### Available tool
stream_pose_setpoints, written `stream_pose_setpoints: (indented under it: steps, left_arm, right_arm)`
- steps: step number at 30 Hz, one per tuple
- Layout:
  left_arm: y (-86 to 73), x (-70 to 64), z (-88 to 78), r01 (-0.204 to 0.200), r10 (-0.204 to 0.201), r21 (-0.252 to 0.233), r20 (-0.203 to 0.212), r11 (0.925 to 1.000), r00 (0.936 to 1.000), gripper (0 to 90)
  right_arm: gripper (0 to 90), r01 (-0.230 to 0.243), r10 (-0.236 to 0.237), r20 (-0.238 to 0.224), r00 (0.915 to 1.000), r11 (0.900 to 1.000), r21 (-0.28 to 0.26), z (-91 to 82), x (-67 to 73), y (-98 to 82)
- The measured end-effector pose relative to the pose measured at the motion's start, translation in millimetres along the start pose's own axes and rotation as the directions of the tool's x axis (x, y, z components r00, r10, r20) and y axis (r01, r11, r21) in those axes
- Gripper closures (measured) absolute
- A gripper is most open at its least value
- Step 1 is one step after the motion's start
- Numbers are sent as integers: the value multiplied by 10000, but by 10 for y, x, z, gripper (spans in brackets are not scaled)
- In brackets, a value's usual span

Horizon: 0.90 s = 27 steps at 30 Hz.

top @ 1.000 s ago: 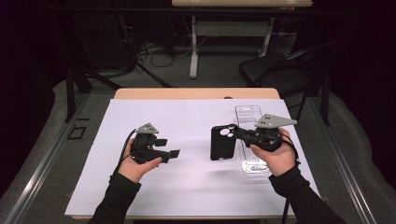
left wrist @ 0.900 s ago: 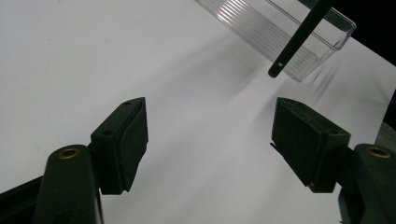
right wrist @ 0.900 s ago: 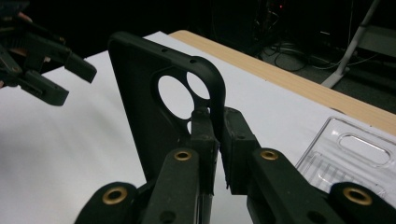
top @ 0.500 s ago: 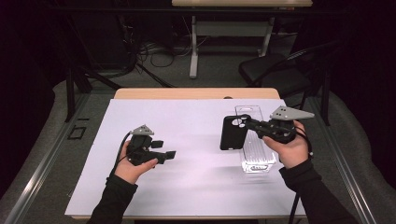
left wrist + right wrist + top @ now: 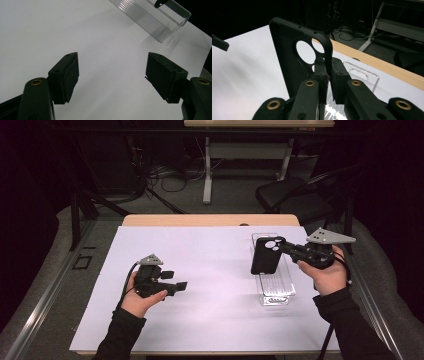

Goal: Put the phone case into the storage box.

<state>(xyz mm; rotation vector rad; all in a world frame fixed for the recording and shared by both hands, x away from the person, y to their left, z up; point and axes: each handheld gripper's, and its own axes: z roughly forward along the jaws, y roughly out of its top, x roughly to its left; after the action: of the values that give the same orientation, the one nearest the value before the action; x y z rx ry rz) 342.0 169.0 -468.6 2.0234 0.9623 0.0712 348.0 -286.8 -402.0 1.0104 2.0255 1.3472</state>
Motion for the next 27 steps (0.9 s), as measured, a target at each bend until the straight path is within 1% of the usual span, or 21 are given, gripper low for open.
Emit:
stream_pose_setpoints:
  steps: [3, 4, 9, 13, 15, 17, 19, 21, 23, 27]
  left_arm:
    - [1, 11, -7, 20, -21, -59, -59, 10000, 10000, 275]
    - [0, 13, -10, 82, -83, -87, -67, 9999, 9999, 274]
    - [1, 26, -15, 50, -52, -61, -280, 10000, 9996, 275]
    - [2, 25, -5, 76, -77, -75, -200, 9999, 9998, 267]
    - [0, 26, -2, 51, -50, 10, -203, 10000, 9998, 264]
    - [-5, 30, 1, 103, -103, -23, -183, 9999, 9998, 259]
    - [-8, 34, 1, 164, -165, -54, -172, 9999, 9997, 254]
    - [-10, 37, -2, 58, -58, 40, -168, 10000, 9998, 244]
    - [-12, 39, -2, 67, -66, 41, -177, 10000, 9998, 240]
    - [-13, 41, -6, 73, -73, 5, -217, 10000, 9997, 240]
  right_arm:
    - [849, 80, -80, 76, 9999, 10000, 17, -3, -44, -6]
    - [849, 13, -13, 98, 10000, 10000, 4, -2, -57, -7]
    - [849, 39, -39, 200, 9998, 10000, 19, 10, -133, -1]
    - [849, 180, -181, 248, 9995, 9998, 27, 21, -176, 9]
    - [849, 212, -214, 284, 9994, 9997, 76, 31, -204, 16]
    - [849, 220, -222, 329, 9992, 9997, 59, 44, -242, 25]
    - [849, 247, -248, 382, 9990, 9997, 17, 69, -277, 33]
    - [849, 333, -336, 453, 9984, 9994, 81, 99, -303, 42]
    - [849, 475, -482, 528, 9974, 9988, 145, 135, -334, 49]
    - [849, 565, -566, 581, 9967, 9984, 34, 190, -378, 57]
